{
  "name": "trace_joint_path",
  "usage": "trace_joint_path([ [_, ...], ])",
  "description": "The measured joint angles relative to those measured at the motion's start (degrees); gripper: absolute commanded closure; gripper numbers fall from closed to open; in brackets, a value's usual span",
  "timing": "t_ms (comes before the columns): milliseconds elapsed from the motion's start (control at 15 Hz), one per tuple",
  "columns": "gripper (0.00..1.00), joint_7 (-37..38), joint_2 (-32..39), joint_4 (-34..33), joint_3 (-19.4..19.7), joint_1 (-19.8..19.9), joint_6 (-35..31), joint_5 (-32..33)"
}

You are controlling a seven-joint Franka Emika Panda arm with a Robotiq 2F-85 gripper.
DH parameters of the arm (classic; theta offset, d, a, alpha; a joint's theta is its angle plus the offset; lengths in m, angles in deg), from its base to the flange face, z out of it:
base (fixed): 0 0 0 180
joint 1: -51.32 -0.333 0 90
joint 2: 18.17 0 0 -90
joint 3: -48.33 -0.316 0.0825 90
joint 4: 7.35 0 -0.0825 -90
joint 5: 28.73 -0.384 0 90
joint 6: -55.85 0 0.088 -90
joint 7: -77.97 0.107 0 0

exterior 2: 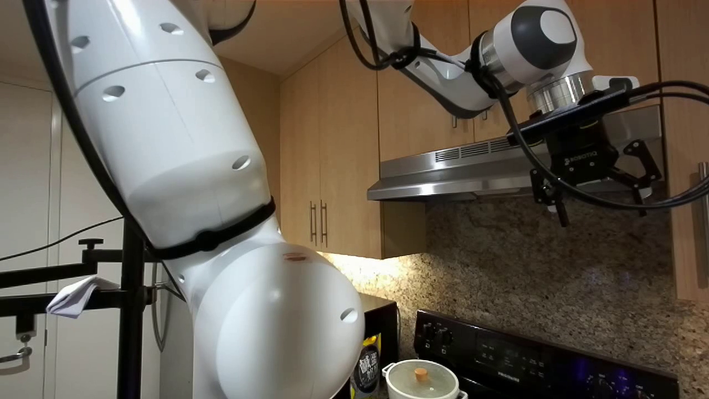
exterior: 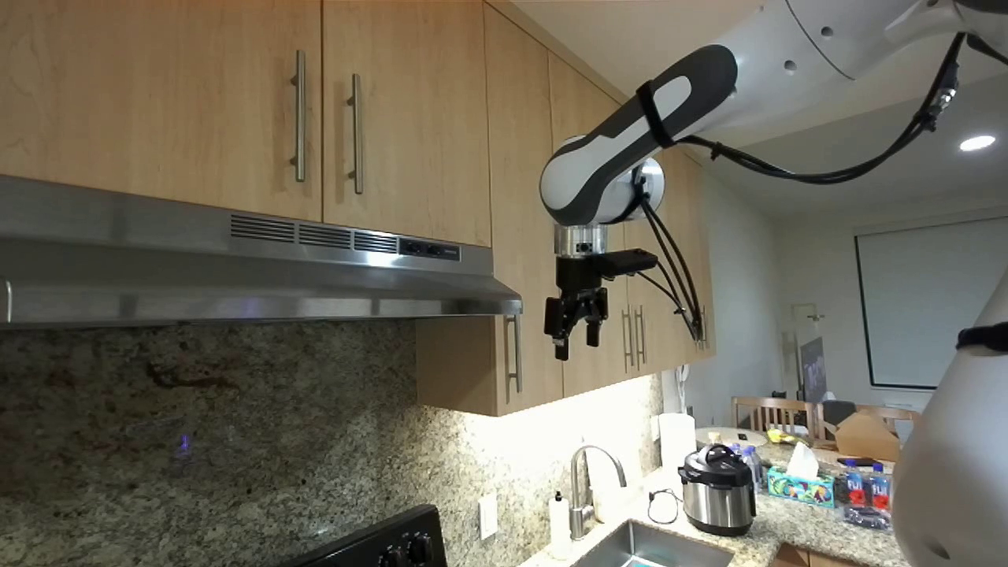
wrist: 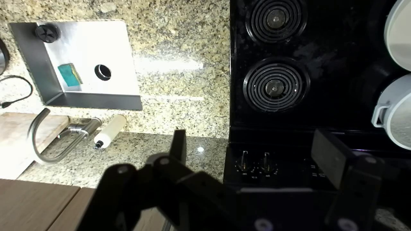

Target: Open the right cabinet door above the hood of the stove

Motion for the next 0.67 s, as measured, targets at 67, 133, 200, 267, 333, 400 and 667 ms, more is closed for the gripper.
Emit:
trace_joint_path([
  [67, 0.0, 0.0, 0.0, 0.0, 0.0, 0.0, 0.0, 0.0],
  [133, 0.0, 0.0, 0.0, 0.0, 0.0, 0.0, -0.2, 0.0],
  [200, 0.0, 0.0, 0.0, 0.0, 0.0, -0.1, -1.1, -0.3],
  [267, 0.0, 0.0, -0.1, -0.9, 0.1, -0.1, -1.2, -0.6],
  [333, 0.0, -0.2, -0.3, -3.4, 0.1, -0.1, -0.6, -1.0],
  [400, 0.0, -0.4, -0.5, -6.3, 0.1, -0.2, 0.1, -1.0],
  [667, 0.0, -0.4, -1.4, -16.0, 0.0, -0.8, 1.1, -1.2],
])
